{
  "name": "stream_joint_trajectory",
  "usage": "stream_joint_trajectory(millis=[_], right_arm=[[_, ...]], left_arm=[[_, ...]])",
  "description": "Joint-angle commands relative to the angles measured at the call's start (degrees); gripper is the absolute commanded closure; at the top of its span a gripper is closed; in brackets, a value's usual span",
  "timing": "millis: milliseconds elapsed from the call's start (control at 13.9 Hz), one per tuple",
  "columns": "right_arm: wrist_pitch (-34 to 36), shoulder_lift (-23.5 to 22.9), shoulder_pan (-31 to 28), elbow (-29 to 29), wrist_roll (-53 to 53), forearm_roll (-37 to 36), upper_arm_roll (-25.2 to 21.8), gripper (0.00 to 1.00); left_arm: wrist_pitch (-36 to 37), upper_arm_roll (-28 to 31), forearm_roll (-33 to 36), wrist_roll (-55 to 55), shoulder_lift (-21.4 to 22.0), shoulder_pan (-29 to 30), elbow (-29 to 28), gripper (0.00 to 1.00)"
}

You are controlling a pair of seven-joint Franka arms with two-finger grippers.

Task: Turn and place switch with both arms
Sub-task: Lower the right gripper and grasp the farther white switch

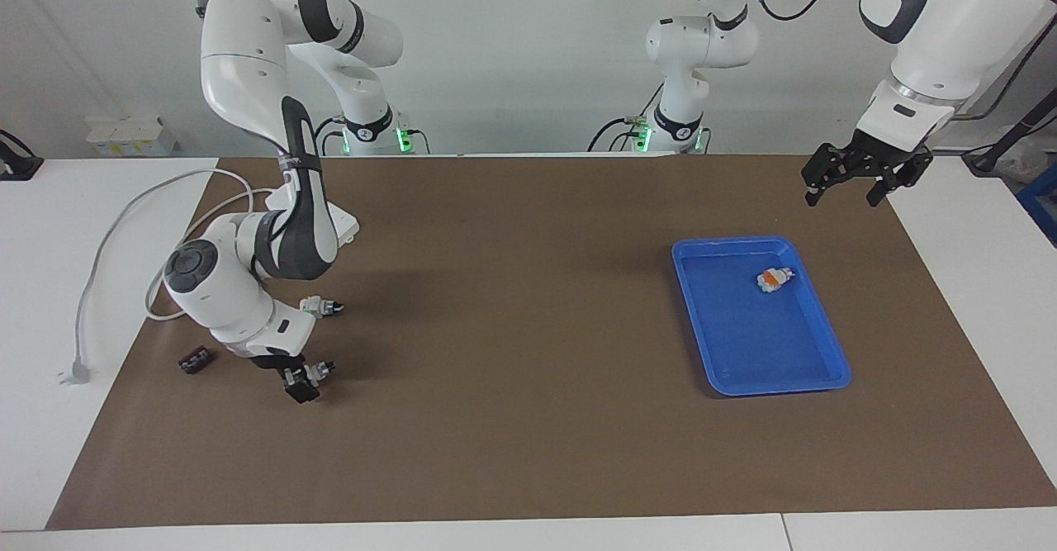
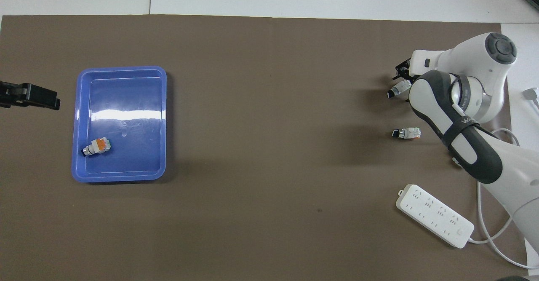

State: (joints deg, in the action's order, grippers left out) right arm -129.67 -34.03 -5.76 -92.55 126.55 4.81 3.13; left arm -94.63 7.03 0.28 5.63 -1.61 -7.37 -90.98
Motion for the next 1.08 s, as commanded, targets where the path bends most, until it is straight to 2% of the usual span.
stream_joint_trajectory(millis=[0,72,216,360,720,1009], right_arm=[[-1.38,0.02,-0.83,-0.62,1.24,1.16,0.47,0.20],[-1.38,0.02,-0.83,-0.62,1.07,1.16,0.47,0.29],[-1.11,0.20,-1.00,-0.88,-0.16,1.16,0.47,0.54],[-0.76,0.20,-1.27,-0.79,-0.25,1.16,0.47,0.99],[1.07,2.82,-1.10,-0.71,-1.47,6.07,0.56,1.00],[7.31,7.74,2.23,-0.79,-12.88,8.27,0.65,1.00]], left_arm=[[-0.55,-0.09,-0.54,-0.26,1.61,0.16,-1.74,0.00],[-0.64,-0.09,-0.54,-0.26,1.61,0.16,-1.83,0.00],[-0.55,-0.09,-0.54,-0.26,1.61,0.16,-1.74,0.00],[-0.55,-0.09,-0.54,-0.26,1.61,0.16,-1.83,0.00],[-0.64,-0.09,-0.54,-0.26,1.61,0.16,-1.83,0.00],[-0.55,-0.09,-0.54,-0.27,1.61,0.16,-1.74,0.00]])
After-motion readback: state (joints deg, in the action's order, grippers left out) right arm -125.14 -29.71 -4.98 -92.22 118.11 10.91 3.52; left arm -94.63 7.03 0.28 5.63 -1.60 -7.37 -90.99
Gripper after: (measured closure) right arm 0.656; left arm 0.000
